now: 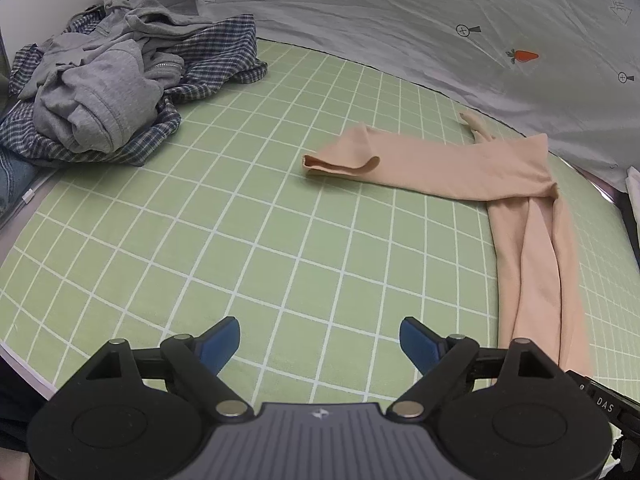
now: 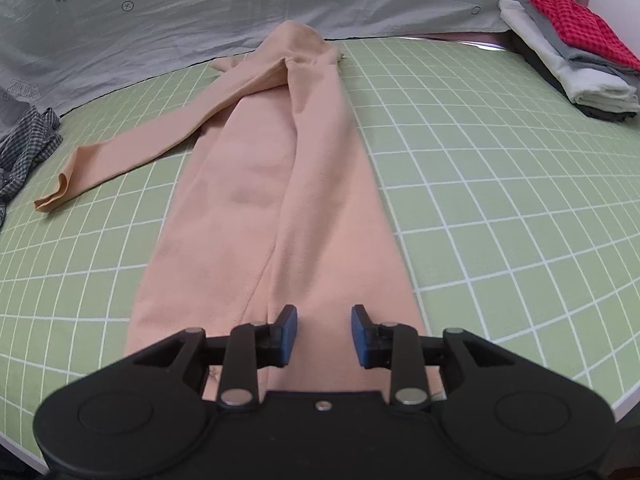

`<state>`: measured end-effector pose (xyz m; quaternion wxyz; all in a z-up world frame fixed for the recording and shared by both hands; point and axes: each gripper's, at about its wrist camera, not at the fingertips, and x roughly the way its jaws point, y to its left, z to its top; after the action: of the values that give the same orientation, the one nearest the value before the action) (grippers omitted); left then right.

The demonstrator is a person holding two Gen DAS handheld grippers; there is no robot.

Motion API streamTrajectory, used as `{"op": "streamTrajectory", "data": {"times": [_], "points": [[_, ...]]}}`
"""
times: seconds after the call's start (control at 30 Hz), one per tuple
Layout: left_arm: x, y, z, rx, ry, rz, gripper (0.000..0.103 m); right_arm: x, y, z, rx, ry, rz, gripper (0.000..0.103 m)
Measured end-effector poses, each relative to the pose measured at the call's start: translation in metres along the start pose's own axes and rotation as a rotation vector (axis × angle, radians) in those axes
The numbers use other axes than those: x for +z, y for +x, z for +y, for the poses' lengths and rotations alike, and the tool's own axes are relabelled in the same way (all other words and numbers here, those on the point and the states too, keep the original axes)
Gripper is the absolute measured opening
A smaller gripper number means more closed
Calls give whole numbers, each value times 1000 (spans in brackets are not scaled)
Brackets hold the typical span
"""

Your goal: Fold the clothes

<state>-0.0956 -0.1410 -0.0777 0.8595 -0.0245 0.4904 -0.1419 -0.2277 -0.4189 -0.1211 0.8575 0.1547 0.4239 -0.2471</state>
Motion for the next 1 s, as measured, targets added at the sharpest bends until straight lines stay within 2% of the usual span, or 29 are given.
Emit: {"op": "streamTrajectory", "data": {"times": [0.13, 0.47, 0.67, 0.77, 0.83, 1.0], "points": [[9, 9, -8, 2, -10, 4, 88, 6, -6, -1, -25, -38, -27, 52], [40, 35, -35, 57, -34, -6, 89, 35, 1, -37, -40, -26, -55, 55], [72, 64, -46, 114, -56, -5, 89, 80, 26, -47, 24, -46, -74, 46], [94, 87, -49, 145, -63, -3, 89, 104, 41, -48, 65, -63, -89, 36], [108, 103, -51, 165, -68, -2, 89, 122, 56, -44, 88, -76, -104, 26], [138, 139, -53, 221, -88, 27, 89, 170, 104, -31, 105, -86, -102, 22]]}}
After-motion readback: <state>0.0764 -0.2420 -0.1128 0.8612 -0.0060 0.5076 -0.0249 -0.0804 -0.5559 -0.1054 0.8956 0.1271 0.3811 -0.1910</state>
